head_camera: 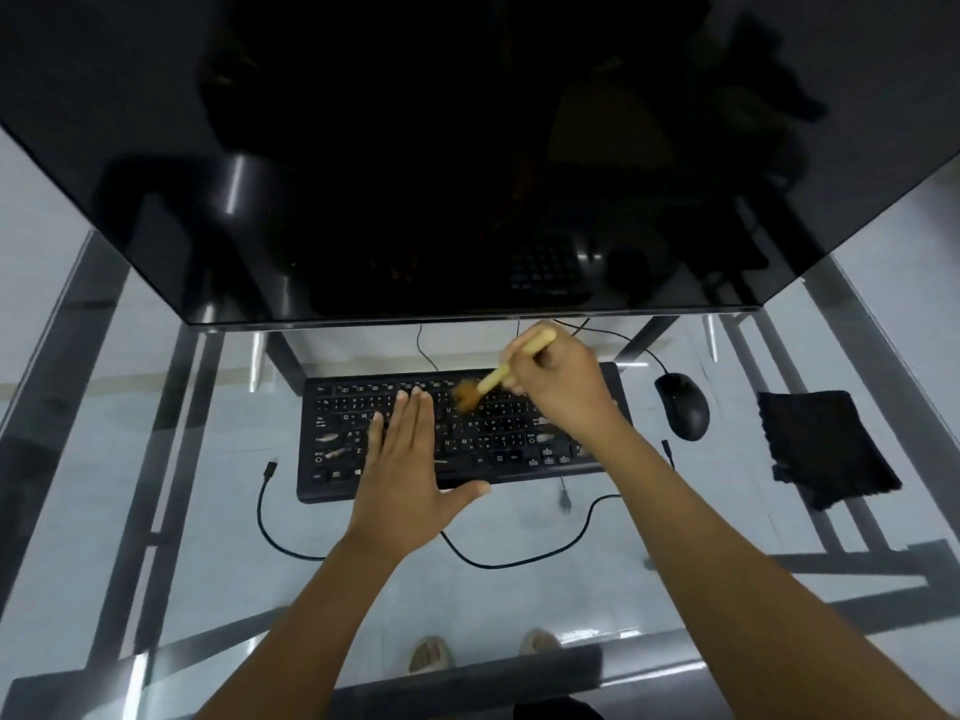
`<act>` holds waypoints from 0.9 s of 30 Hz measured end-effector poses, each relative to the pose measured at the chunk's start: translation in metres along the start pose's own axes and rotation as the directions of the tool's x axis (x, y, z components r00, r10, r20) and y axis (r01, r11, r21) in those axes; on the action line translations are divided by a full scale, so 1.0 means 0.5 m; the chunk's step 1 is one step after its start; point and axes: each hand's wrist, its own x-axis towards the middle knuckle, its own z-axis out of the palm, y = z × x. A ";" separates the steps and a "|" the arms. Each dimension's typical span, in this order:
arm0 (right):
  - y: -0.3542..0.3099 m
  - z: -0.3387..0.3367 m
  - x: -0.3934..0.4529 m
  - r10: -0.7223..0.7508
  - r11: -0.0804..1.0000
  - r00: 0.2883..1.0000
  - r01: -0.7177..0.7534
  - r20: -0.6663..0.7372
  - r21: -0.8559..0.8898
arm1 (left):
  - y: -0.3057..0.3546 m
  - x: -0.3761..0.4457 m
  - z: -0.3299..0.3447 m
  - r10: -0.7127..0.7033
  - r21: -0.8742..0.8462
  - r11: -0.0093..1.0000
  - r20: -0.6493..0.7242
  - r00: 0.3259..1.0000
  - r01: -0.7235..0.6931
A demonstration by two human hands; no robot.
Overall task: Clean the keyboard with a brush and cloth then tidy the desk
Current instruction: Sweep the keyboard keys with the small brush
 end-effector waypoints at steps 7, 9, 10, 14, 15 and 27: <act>0.014 -0.014 -0.024 -0.080 0.997 0.995 0.081 -0.054 0.021 | 0.003 0.001 0.002 -0.011 0.009 1.000 -0.009 1.000 0.012; 0.013 -0.010 -0.033 0.043 0.999 0.976 -0.045 0.213 0.006 | -0.001 0.000 0.004 -0.007 0.030 1.000 -0.002 1.000 0.007; 0.021 -0.010 -0.035 0.045 0.999 0.973 -0.037 0.227 -0.038 | -0.002 0.000 0.006 -0.005 0.036 0.999 -0.006 1.000 0.005; 0.032 -0.033 -0.026 -0.011 0.999 0.990 0.006 -0.139 -0.038 | 0.008 0.001 0.006 -0.046 -0.010 0.999 -0.010 0.999 0.045; 0.031 -0.040 -0.026 0.038 0.999 0.997 -0.037 -0.069 0.004 | 0.012 0.004 0.006 -0.062 -0.032 0.998 -0.009 0.998 0.061; 0.067 -0.085 -0.001 0.006 0.980 0.982 -0.043 -0.187 -0.196 | 0.091 0.045 0.030 0.039 0.015 0.999 0.027 0.999 -0.039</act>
